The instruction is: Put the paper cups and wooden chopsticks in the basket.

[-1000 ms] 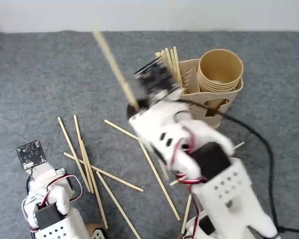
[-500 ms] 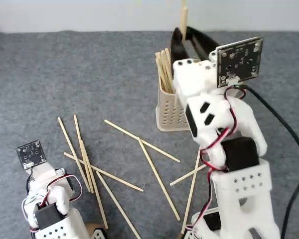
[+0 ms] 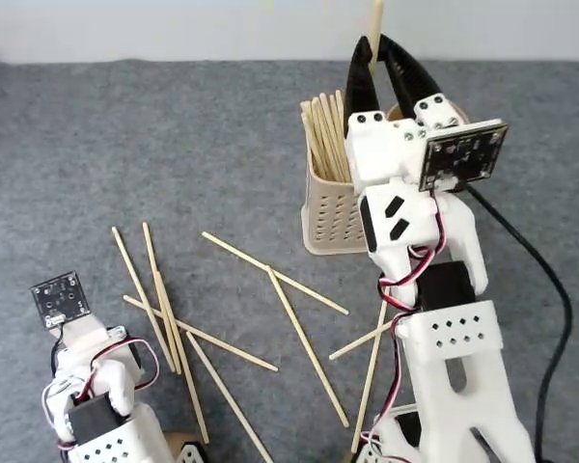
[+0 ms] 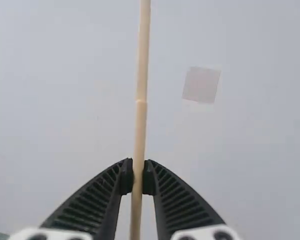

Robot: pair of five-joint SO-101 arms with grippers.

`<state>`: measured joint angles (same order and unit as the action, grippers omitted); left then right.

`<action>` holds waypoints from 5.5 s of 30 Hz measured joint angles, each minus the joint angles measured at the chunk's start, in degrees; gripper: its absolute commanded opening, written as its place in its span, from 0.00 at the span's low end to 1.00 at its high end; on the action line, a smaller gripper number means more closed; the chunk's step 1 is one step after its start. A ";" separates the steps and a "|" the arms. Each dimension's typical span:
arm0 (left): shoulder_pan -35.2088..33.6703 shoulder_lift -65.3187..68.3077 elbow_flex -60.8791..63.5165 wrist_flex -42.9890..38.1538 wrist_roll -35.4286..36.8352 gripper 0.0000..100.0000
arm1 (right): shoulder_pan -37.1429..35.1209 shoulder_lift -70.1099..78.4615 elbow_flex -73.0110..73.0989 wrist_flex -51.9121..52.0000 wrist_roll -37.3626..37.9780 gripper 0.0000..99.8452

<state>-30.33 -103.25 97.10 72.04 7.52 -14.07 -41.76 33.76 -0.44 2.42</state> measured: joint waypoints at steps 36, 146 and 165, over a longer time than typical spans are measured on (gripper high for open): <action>0.00 0.00 0.00 0.00 0.00 0.02 | -1.49 -3.69 21.45 3.43 -0.18 0.18; 0.00 0.00 0.00 0.00 0.00 0.02 | -23.65 71.21 -40.35 60.92 17.32 0.12; 0.00 0.00 0.00 0.00 0.00 0.02 | -22.59 81.14 -52.13 66.37 17.05 0.01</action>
<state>-30.33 -103.25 97.10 72.04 7.52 -36.66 39.38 -18.37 65.93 19.47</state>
